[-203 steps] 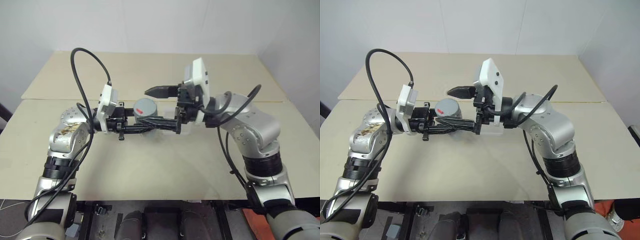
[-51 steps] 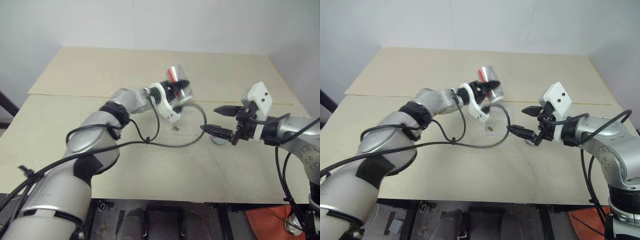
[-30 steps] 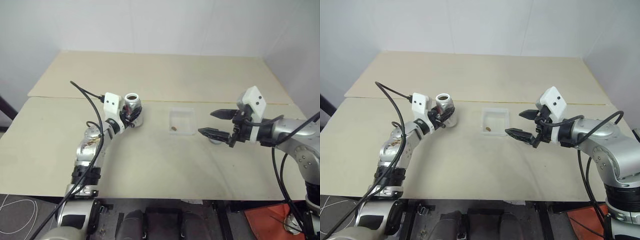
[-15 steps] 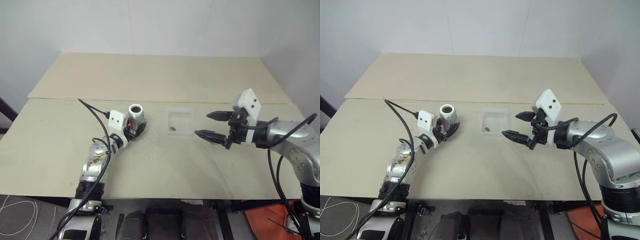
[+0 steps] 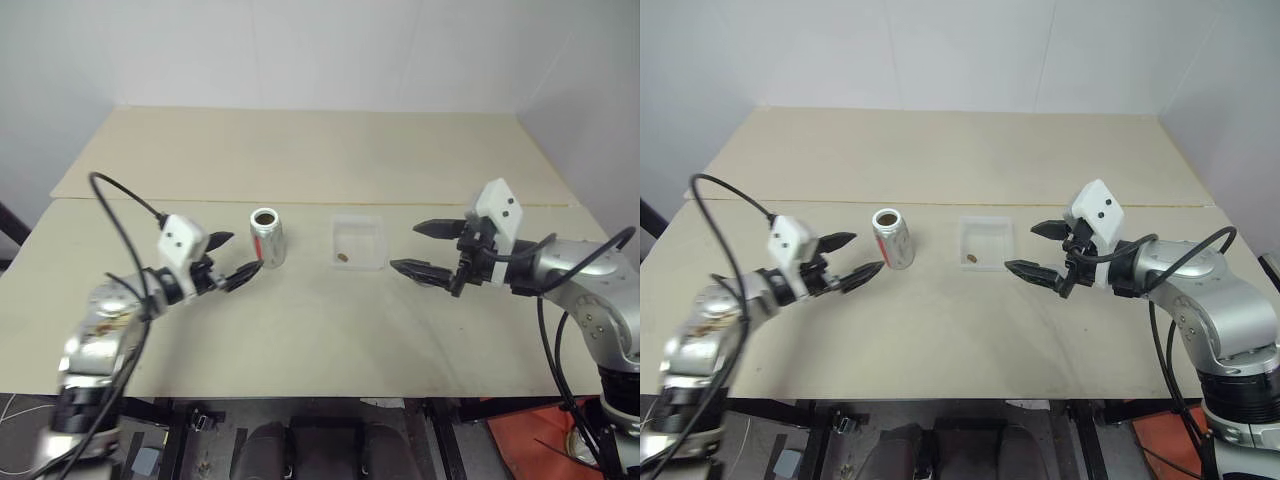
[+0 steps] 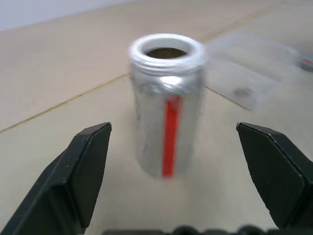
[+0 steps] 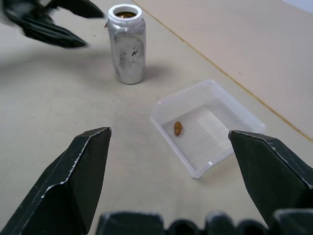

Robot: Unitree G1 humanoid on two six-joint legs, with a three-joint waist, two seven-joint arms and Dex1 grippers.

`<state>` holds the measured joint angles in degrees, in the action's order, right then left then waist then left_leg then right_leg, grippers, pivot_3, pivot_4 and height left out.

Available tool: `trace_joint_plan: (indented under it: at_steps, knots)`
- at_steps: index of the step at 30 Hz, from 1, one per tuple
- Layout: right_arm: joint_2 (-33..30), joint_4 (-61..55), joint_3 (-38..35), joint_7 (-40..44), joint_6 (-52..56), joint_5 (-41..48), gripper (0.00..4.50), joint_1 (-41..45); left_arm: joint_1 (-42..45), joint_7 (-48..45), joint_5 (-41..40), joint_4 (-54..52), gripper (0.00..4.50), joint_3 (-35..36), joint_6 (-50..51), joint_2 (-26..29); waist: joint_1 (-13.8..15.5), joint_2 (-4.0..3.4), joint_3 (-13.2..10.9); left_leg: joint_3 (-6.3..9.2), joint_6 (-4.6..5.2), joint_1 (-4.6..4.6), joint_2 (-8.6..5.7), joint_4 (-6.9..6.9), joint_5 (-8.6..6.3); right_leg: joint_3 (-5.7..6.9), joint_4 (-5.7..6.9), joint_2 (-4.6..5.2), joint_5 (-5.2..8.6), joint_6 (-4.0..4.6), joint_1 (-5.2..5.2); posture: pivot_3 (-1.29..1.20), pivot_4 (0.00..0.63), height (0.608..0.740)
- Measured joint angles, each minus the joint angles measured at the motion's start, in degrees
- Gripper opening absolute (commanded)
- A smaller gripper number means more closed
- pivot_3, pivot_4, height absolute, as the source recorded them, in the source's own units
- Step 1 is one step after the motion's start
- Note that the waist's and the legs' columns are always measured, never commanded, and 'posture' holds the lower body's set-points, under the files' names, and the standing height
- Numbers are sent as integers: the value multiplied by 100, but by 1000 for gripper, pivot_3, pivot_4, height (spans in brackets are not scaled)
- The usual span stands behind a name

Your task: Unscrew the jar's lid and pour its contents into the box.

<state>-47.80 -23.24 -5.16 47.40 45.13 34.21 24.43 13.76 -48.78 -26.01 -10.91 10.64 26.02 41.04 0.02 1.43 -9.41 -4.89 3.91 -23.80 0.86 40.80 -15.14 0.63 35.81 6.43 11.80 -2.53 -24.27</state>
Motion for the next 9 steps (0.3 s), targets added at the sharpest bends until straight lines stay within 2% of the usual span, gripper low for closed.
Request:
trace_joint_plan:
  at_steps: [2, 6, 9]
  knots:
    - [24, -5, -57, 46, -218, -9, 4500, -220, -303, -722, -481, -128, 4441, 577, 41, 596, -17, 0, 0, -2, -2, 0, 2, -4, 0, 2, 0, 1, 3, 4, -3, 0, 150, 740]
    - [209, 17, -188, 192, -738, -18, 4500, -353, -701, -1829, -1189, -182, 4441, 1558, 53, 1294, -26, -2, -1, -4, -4, 6, 2, -4, 2, 4, 1, 1, 4, 4, 1, 0, 150, 740]
    - [211, 45, -274, 387, -1051, -22, 4500, -357, -922, -2093, -1475, -245, 4441, 2022, 206, 1518, -16, -3, -1, -3, -5, 11, 3, -4, 1, 6, 0, 1, 5, 4, 5, 0, 150, 740]
